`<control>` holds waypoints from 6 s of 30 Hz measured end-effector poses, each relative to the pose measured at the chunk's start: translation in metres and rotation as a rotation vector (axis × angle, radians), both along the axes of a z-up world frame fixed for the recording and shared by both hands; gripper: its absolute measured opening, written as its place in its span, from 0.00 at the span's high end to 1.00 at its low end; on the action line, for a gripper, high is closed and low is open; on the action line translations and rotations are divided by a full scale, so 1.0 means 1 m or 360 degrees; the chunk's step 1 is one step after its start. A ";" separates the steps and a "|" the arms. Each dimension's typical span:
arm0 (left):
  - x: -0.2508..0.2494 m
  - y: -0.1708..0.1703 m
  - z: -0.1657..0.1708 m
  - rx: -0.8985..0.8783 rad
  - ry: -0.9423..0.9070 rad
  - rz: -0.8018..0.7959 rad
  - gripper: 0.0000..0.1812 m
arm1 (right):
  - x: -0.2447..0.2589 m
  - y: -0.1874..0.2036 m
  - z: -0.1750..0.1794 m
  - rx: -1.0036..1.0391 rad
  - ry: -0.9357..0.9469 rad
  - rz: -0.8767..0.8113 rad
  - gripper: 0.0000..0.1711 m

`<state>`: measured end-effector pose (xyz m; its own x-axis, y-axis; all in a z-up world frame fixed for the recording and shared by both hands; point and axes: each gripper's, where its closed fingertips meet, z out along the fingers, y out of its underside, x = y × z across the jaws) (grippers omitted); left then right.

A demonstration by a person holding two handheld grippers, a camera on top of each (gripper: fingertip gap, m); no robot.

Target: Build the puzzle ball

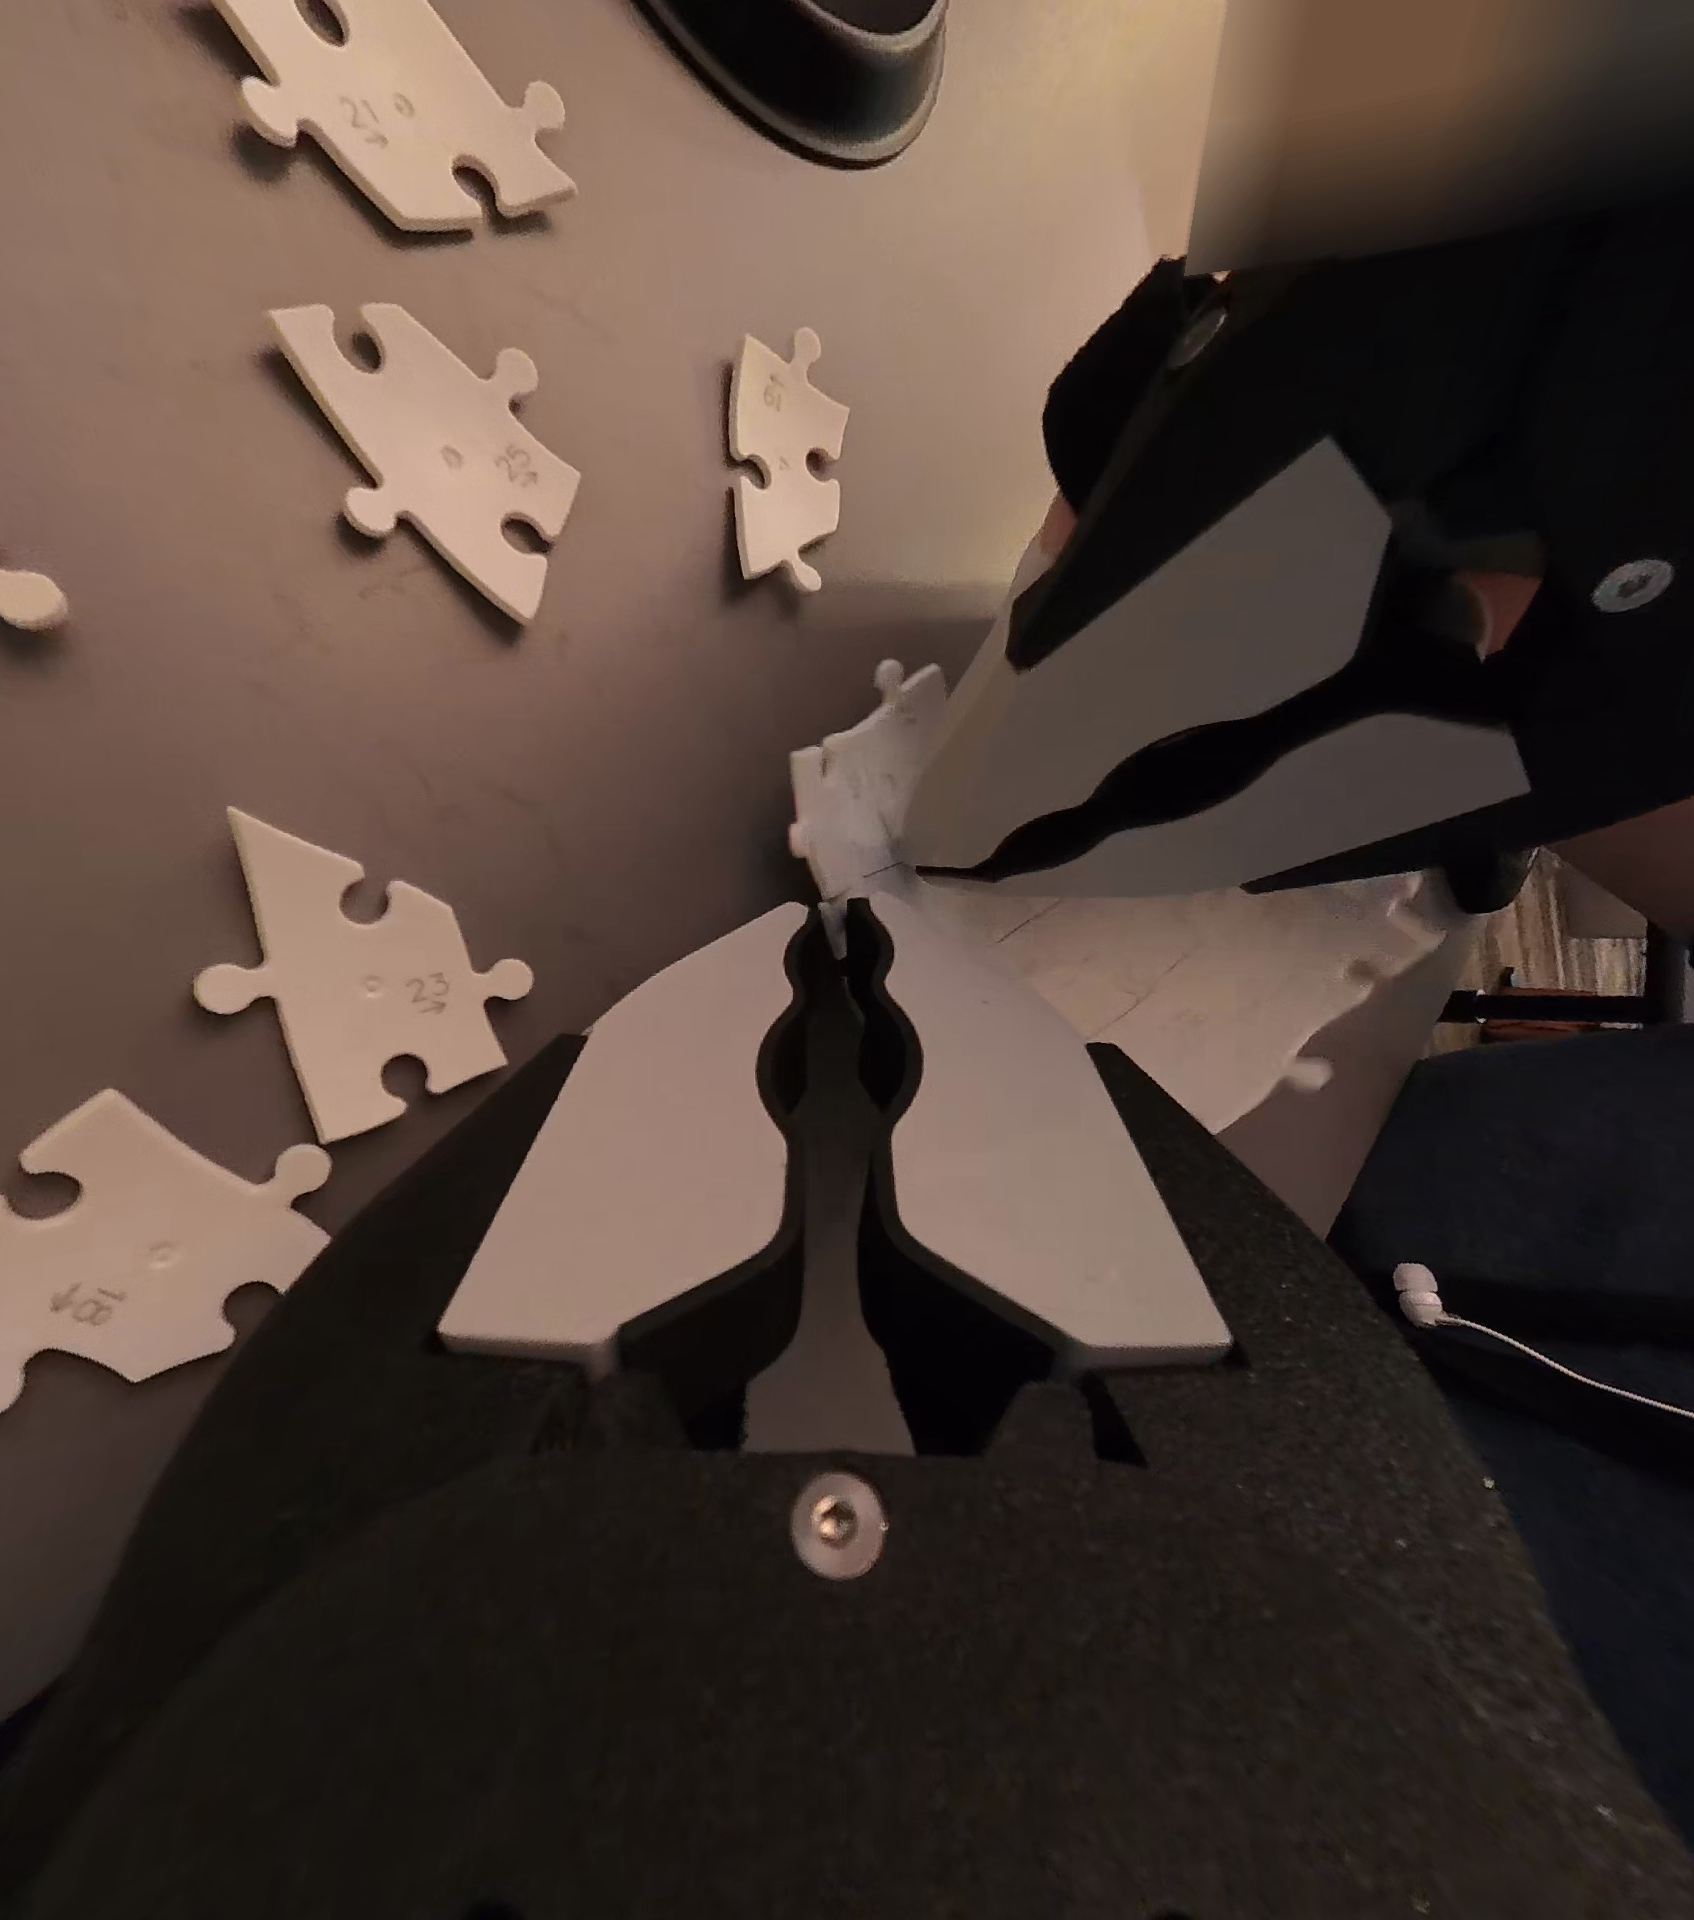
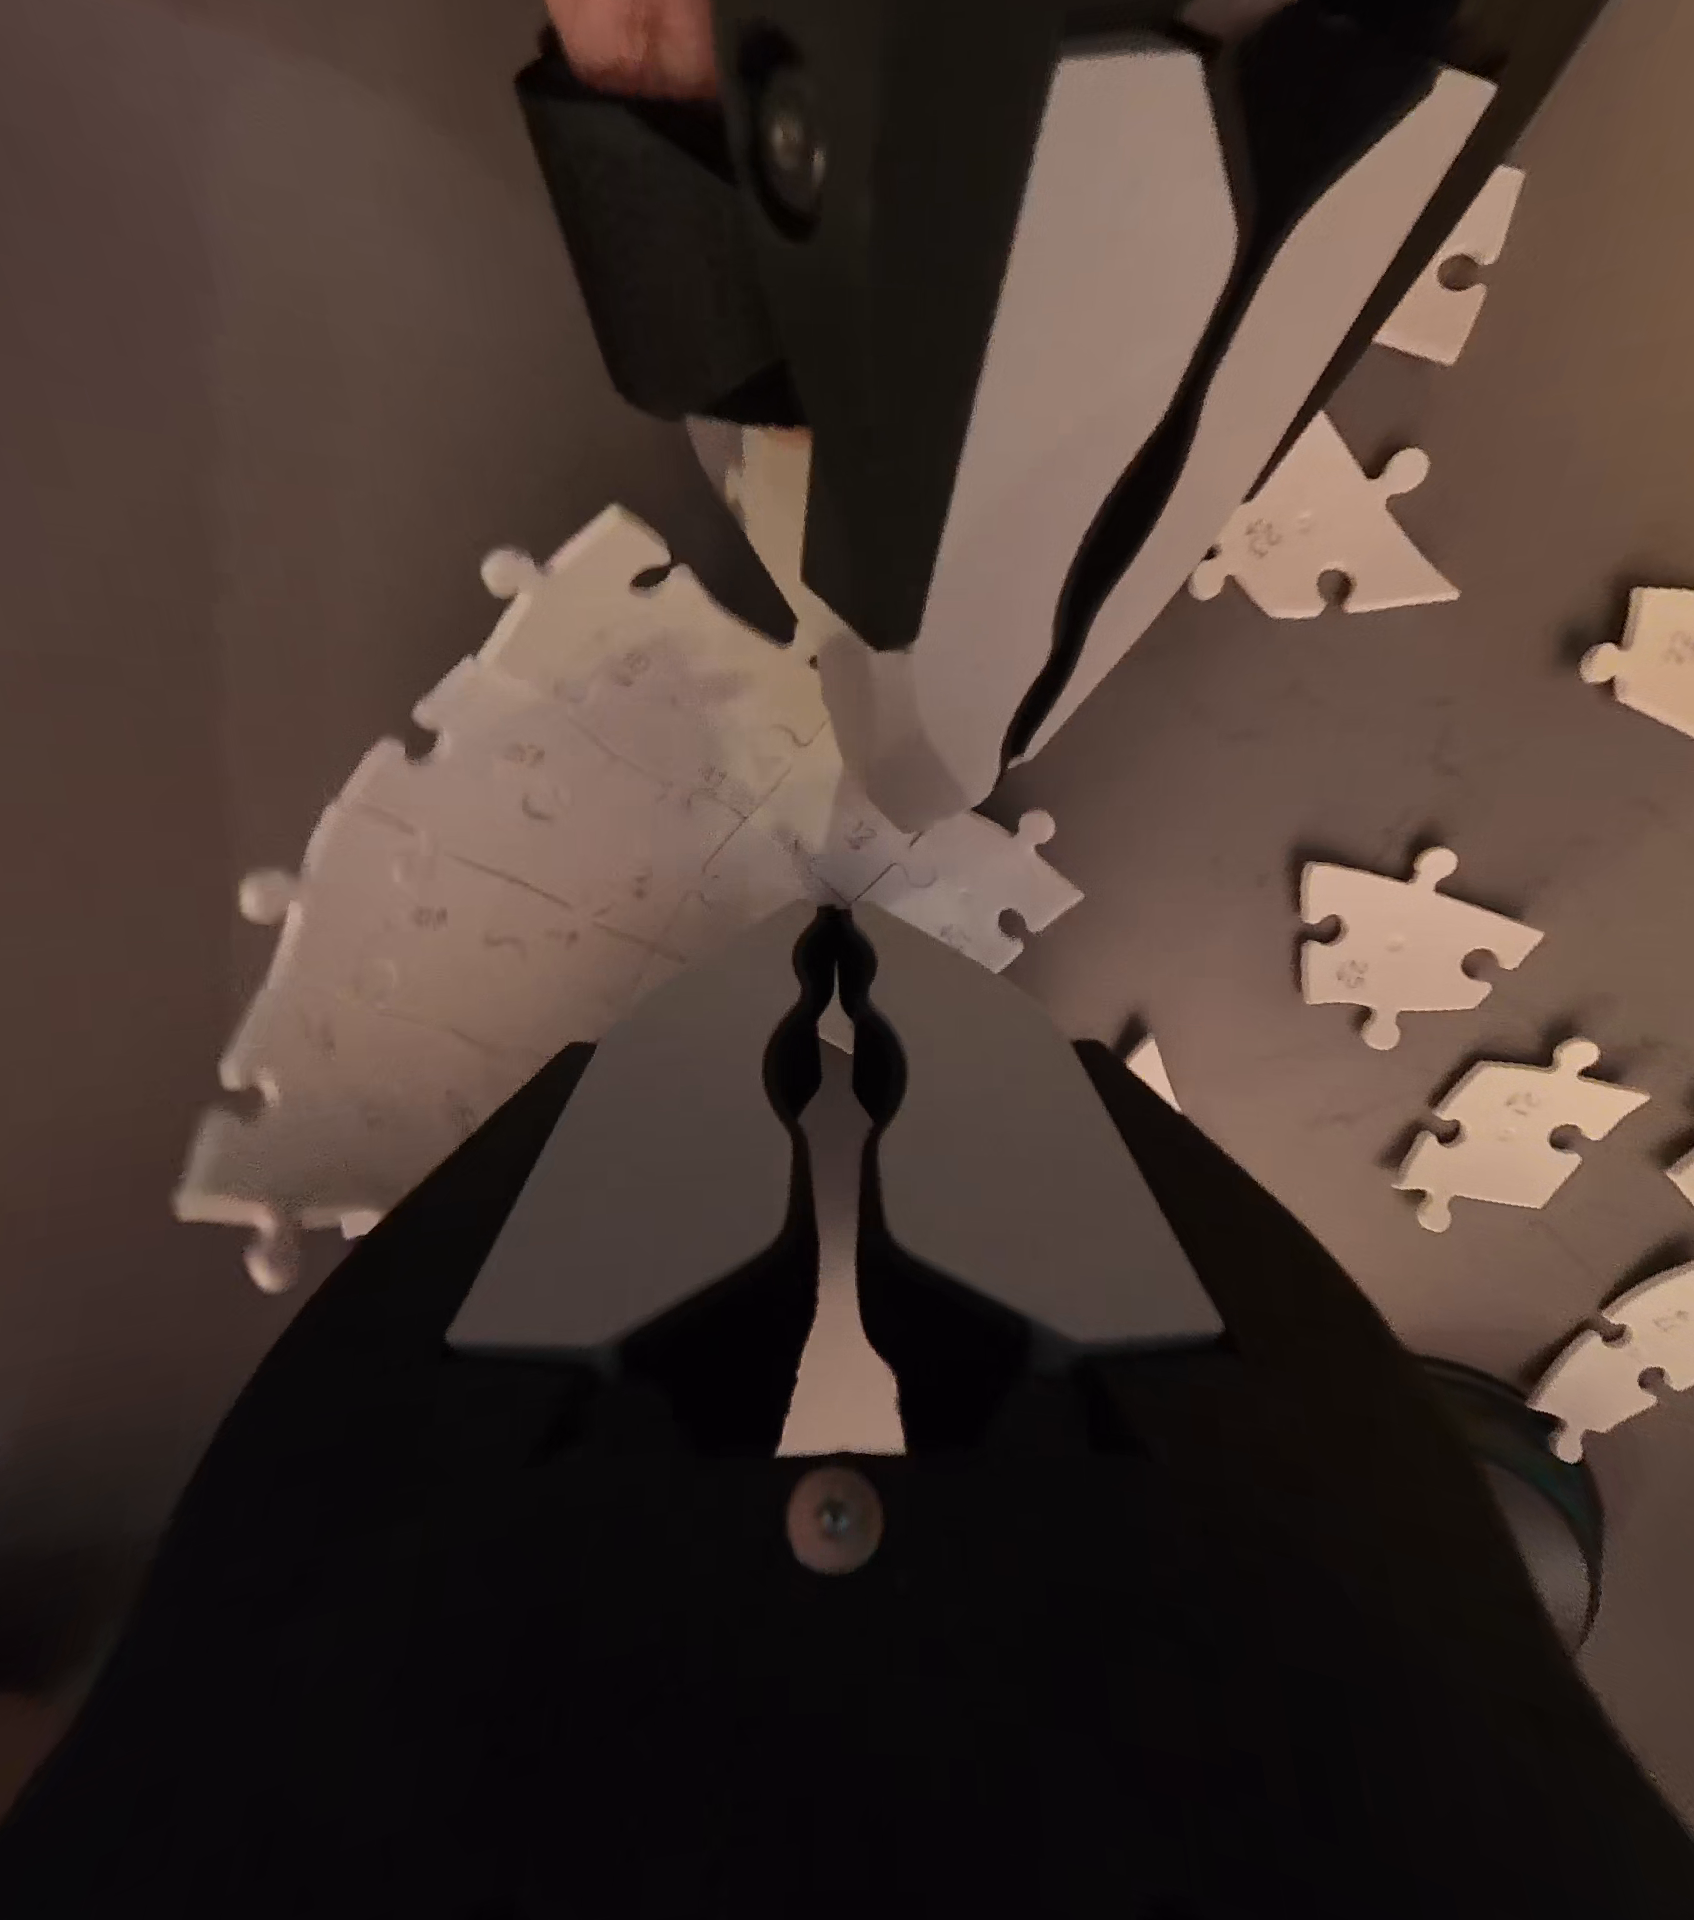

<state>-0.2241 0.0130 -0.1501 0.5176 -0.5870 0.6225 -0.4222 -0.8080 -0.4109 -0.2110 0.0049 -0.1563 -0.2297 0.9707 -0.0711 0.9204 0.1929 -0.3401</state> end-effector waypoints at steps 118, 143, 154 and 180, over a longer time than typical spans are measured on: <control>-0.051 -0.088 0.024 0.0021 -0.0215 0.0198 0.89 | 0.094 -0.062 0.033 -0.0119 0.0568 -0.0167 0.81; 0.005 -0.066 0.101 0.0551 -0.0680 0.0306 0.84 | 0.054 -0.030 0.128 0.0715 0.1042 -0.0494 0.82; 0.047 -0.070 0.136 0.0598 -0.1027 0.0303 0.82 | 0.025 -0.041 0.159 0.1114 0.1304 -0.0530 0.82; 0.054 -0.099 0.078 0.0470 -0.0077 -0.0462 0.99 | 0.044 -0.068 0.104 0.0264 0.0731 -0.0283 0.92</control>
<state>-0.1703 -0.0859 -0.0723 0.2785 -0.8613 0.4251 -0.5897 -0.5027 -0.6322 -0.1670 -0.0631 -0.0520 -0.0315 0.9872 0.1565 0.7069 0.1327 -0.6947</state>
